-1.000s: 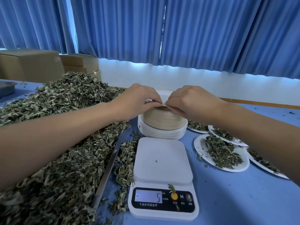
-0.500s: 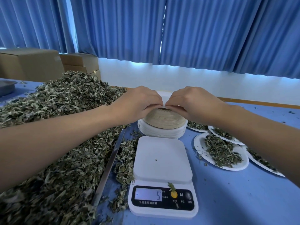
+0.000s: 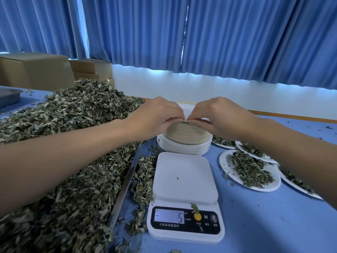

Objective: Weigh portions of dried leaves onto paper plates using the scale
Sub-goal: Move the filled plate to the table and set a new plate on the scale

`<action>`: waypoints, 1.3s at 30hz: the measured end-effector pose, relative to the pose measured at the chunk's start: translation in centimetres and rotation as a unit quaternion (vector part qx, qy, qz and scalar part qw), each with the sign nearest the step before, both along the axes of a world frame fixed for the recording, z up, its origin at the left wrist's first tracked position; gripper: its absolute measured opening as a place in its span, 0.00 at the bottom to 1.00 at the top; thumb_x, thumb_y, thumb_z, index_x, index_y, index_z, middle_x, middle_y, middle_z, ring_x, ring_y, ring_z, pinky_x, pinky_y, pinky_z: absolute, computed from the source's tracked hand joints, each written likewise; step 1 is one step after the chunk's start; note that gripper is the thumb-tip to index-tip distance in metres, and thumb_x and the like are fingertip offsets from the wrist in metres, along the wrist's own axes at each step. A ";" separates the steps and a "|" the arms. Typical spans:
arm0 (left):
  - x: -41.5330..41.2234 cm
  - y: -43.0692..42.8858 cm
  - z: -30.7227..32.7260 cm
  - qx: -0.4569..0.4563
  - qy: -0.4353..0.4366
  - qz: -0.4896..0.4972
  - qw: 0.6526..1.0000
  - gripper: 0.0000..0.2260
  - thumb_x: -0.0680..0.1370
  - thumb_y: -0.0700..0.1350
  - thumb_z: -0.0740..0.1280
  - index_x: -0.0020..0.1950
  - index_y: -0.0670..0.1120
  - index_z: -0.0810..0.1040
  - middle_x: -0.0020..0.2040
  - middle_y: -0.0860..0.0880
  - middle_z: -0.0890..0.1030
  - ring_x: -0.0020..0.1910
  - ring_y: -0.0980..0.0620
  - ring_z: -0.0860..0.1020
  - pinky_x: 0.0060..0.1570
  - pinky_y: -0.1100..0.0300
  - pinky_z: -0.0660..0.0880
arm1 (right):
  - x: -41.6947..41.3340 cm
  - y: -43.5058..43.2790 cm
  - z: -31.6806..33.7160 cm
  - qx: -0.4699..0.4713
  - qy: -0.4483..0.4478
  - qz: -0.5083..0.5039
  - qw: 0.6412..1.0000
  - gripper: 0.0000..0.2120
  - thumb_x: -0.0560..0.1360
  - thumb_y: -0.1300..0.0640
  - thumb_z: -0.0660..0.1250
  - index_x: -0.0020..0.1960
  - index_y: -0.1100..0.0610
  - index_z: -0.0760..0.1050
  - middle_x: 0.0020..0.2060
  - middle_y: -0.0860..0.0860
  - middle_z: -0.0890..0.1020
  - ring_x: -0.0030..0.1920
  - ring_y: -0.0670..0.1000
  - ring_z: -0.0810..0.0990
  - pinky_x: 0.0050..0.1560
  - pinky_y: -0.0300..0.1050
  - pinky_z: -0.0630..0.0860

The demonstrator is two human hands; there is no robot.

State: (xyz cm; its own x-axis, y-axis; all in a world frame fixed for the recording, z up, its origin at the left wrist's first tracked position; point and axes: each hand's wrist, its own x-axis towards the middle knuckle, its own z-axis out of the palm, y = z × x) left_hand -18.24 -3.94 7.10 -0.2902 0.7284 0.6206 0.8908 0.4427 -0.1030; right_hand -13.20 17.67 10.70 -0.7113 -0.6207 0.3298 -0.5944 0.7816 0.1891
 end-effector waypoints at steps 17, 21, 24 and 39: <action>-0.1 0.2 -0.1 0.002 -0.023 0.019 1.000 0.07 0.82 0.42 0.67 0.54 0.43 0.85 0.52 0.49 0.85 0.51 0.43 0.81 0.51 0.46 0.76 | -0.1 -1.0 0.0 0.191 0.084 -0.031 0.977 0.22 0.86 0.50 0.44 0.56 0.53 0.77 0.48 0.50 0.80 0.50 0.57 0.78 0.56 0.51 0.73; 0.0 0.2 0.3 0.008 -0.037 0.025 0.999 0.08 0.82 0.42 0.67 0.55 0.43 0.85 0.52 0.48 0.84 0.51 0.44 0.81 0.52 0.46 0.75 | -0.3 -0.9 0.4 0.197 0.116 -0.006 0.974 0.18 0.86 0.54 0.51 0.52 0.56 0.79 0.44 0.53 0.80 0.47 0.59 0.78 0.54 0.53 0.74; -0.1 0.1 0.8 0.015 -0.039 0.031 0.999 0.09 0.82 0.44 0.66 0.56 0.42 0.84 0.54 0.48 0.84 0.54 0.45 0.80 0.55 0.45 0.73 | -0.4 -0.5 0.7 0.200 0.168 0.005 0.965 0.15 0.84 0.57 0.57 0.45 0.58 0.80 0.38 0.54 0.80 0.41 0.60 0.79 0.47 0.54 0.74; 1.3 -1.5 0.9 0.064 0.164 0.076 0.982 0.04 0.79 0.39 0.70 0.48 0.42 0.85 0.48 0.47 0.86 0.45 0.43 0.82 0.44 0.49 0.75 | 2.2 -0.2 -0.7 -0.228 0.239 -0.110 0.937 0.13 0.83 0.48 0.63 0.55 0.54 0.82 0.49 0.50 0.82 0.48 0.55 0.81 0.46 0.52 0.76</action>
State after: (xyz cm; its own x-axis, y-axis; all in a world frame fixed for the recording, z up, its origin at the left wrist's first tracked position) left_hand -16.89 -5.47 8.01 -0.1584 0.6024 0.7823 0.7423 0.5951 -0.3080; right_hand -11.00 17.46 9.95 -0.5081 -0.1925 0.8395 -0.3417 0.9398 0.0087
